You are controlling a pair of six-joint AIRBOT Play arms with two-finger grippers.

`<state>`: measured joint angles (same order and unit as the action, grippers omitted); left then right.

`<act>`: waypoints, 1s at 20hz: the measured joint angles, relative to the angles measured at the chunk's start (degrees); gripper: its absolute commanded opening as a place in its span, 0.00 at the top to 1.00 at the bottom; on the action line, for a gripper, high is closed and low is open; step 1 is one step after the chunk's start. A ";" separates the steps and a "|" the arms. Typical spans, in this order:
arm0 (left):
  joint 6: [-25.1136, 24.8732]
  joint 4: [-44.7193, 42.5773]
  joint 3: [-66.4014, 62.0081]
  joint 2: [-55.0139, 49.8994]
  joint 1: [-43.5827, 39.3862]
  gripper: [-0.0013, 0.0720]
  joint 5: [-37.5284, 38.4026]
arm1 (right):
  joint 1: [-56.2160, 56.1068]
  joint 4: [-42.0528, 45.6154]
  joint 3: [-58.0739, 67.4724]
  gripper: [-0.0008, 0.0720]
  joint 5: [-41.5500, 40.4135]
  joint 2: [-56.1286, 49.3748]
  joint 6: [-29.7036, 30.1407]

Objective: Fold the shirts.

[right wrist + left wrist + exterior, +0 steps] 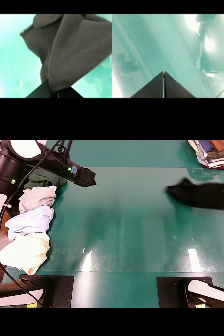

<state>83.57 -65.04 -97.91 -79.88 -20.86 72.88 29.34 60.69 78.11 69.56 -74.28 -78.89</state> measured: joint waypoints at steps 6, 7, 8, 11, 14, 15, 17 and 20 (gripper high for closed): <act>0.02 -0.07 0.00 0.00 -1.01 0.95 -1.36 | 20.15 1.73 -15.06 0.97 -2.99 6.45 -1.64; 0.00 -0.07 0.00 0.00 -1.07 0.95 -1.53 | 21.70 1.92 -16.79 0.96 -3.06 6.88 -1.77; 0.02 -0.09 0.00 0.00 -1.07 0.95 -1.75 | 22.64 2.05 -18.03 0.68 -3.02 7.17 -1.84; 0.02 -0.11 0.00 0.00 -1.18 0.95 -2.01 | 24.39 3.69 -19.65 0.28 -1.29 7.63 -0.76; -0.17 -0.24 0.00 0.00 -1.18 0.95 -1.86 | 25.09 10.56 -16.76 0.29 1.95 7.82 -0.02; -0.50 -0.28 0.00 0.00 -1.18 0.95 -1.57 | 25.16 12.83 -15.06 0.29 2.97 7.87 -0.04; -0.96 -0.28 0.00 0.00 -1.18 0.95 -1.25 | 25.09 14.49 -11.15 0.29 4.46 8.13 -0.66; -1.22 -0.33 0.00 0.00 -1.18 0.95 -1.07 | 21.22 8.98 -6.23 0.29 5.33 9.18 -1.55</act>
<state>82.35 -65.36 -97.91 -79.88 -22.04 71.81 50.57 69.67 71.88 74.89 -65.10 -80.44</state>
